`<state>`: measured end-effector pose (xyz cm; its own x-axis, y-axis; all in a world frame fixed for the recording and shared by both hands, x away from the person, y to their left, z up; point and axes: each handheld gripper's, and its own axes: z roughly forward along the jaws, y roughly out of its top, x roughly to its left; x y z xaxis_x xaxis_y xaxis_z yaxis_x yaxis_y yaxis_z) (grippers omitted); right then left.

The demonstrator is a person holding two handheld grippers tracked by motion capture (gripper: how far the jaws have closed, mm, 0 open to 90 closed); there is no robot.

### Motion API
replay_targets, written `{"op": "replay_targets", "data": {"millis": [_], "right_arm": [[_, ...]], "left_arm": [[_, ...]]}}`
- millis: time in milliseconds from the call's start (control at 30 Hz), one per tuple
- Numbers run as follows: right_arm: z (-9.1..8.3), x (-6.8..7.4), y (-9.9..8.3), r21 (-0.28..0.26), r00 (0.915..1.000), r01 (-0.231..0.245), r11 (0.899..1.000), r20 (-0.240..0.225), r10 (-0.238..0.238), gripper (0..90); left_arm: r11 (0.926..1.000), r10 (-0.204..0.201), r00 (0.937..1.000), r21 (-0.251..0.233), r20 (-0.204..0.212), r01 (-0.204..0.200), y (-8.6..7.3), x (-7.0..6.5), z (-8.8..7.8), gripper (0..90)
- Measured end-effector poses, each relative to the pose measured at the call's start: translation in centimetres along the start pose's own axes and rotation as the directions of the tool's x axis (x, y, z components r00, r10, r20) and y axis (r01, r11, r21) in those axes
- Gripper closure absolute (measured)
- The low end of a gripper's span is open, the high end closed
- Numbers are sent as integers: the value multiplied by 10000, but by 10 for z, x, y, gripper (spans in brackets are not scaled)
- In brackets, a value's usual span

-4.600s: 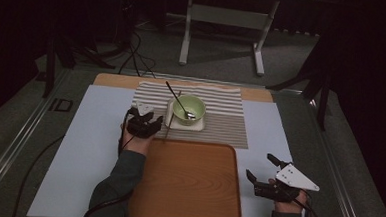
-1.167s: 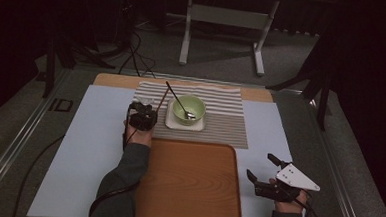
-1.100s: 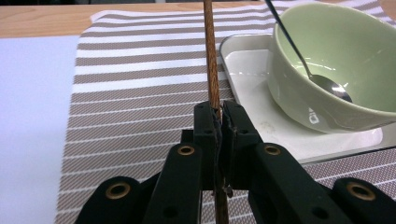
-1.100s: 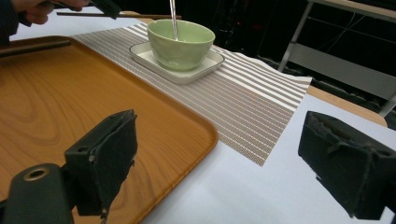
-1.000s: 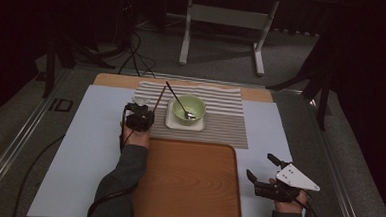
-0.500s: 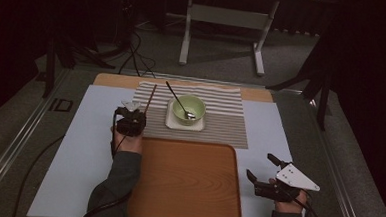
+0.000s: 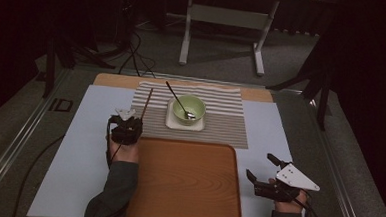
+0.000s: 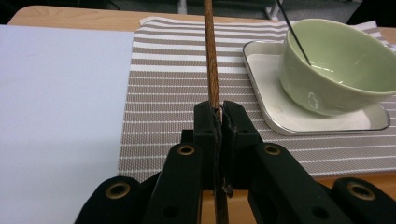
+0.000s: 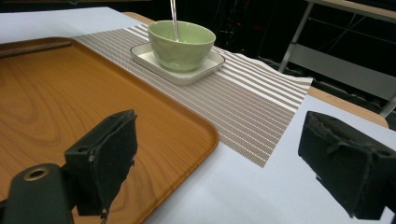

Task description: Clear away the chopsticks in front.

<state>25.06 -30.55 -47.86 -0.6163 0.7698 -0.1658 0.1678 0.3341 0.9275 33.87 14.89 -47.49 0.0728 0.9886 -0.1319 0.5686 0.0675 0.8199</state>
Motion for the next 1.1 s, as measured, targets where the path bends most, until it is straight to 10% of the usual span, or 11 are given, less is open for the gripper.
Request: {"op": "replay_targets", "data": {"millis": [1100], "right_arm": [[0,0,0,-33,10000,28,10000,18,-28,112]], "left_arm": [[9993,-339,9993,164,-125,341,-48,0,-36,860]]}}
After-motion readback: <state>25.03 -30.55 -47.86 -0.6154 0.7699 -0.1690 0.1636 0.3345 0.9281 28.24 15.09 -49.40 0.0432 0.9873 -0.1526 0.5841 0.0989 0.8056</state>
